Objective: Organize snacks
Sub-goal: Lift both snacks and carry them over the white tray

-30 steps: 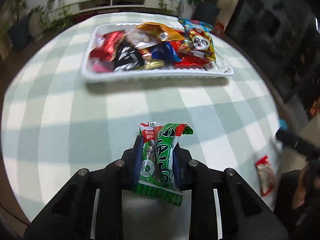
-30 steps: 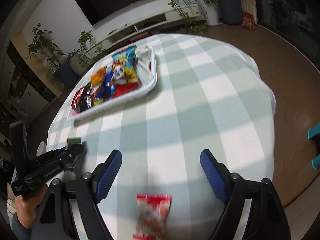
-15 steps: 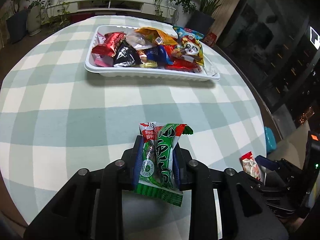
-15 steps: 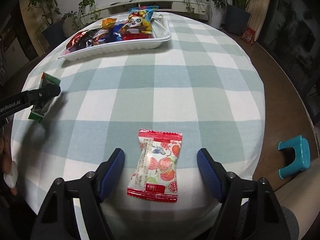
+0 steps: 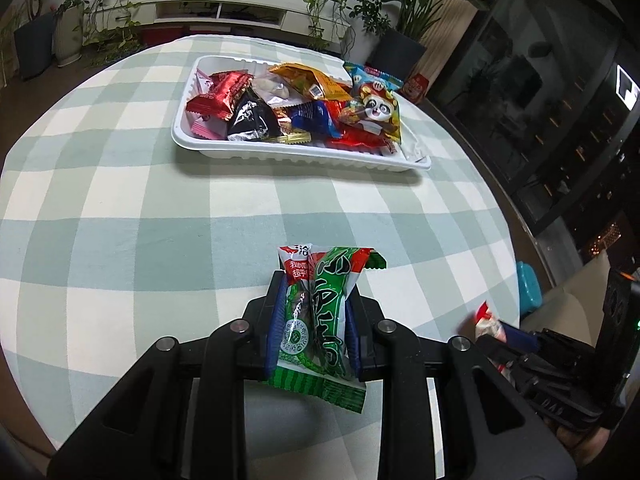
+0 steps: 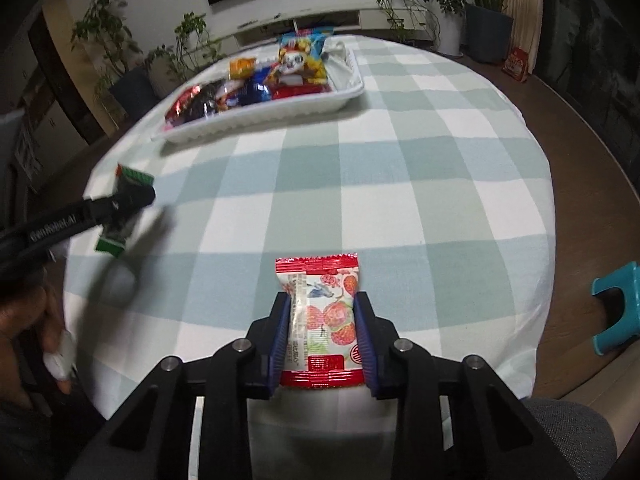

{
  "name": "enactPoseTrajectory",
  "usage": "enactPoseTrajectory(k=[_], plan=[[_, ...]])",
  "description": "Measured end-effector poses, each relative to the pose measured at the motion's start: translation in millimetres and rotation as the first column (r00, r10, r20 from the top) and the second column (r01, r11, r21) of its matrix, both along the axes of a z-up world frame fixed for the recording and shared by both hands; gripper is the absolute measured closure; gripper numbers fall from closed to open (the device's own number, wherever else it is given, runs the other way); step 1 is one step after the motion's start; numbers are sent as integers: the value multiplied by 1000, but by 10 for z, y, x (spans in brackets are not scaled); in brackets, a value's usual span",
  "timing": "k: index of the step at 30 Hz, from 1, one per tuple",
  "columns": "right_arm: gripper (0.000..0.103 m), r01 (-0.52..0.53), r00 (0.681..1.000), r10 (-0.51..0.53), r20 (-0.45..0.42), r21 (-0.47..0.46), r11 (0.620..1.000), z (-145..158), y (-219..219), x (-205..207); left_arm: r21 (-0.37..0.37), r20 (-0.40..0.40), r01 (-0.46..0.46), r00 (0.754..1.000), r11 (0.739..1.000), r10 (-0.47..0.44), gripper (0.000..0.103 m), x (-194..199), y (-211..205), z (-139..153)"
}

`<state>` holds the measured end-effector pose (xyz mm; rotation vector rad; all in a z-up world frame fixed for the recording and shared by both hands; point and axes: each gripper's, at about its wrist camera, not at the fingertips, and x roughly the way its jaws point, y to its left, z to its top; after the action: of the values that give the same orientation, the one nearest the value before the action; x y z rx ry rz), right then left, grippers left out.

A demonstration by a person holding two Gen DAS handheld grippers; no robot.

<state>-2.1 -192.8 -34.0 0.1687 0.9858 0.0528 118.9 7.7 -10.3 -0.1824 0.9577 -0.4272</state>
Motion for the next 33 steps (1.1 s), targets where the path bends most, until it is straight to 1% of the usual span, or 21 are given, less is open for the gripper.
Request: enactPoseTrajectory(k=[4,7,10,12,14,18,19,22,24,26,27,29,33], plan=[[69,10,998,-12,54,33,999,164,-83,49,-23,1,-14,1000,1000,14,79,17,64,26],[69,50,994,-57,93,80,996,323,-276,162,-43,11,-35,999,998,36,79,49,140,94],[69,87,987,-103,125,129,988,472,-491,288,-70,33,-65,997,995,67,79,128,250,252],[69,111,979,-137,152,168,980,618,-650,447,-68,61,-79,995,995,83,79,217,305,404],[69,119,972,-153,178,185,975,740,-723,586,-64,82,-86,993,994,91,79,357,338,543],[69,59,954,-113,277,196,979,1119,-601,1027,-12,118,-91,989,996,91,79,799,312,813],[69,32,947,-88,310,181,983,1229,-504,1166,-4,127,-92,988,996,92,79,926,295,881],[69,-21,932,-30,361,136,990,1386,-246,1496,30,151,-99,984,995,93,79,1296,194,1028],[69,-56,934,10,358,118,991,1384,-61,1768,51,147,-94,985,994,86,79,1544,99,1044],[69,-97,943,60,329,96,991,1285,133,2051,82,130,-88,988,993,77,79,1776,-7,973],[69,-111,946,84,314,68,992,1206,243,2190,87,120,-84,990,993,74,79,1854,-42,925],[69,-137,950,124,287,27,990,1038,391,2384,105,100,-81,993,991,70,79,2002,-110,774],[69,-140,963,138,230,-6,990,727,478,2642,119,67,-85,995,989,77,79,2178,-172,466]])
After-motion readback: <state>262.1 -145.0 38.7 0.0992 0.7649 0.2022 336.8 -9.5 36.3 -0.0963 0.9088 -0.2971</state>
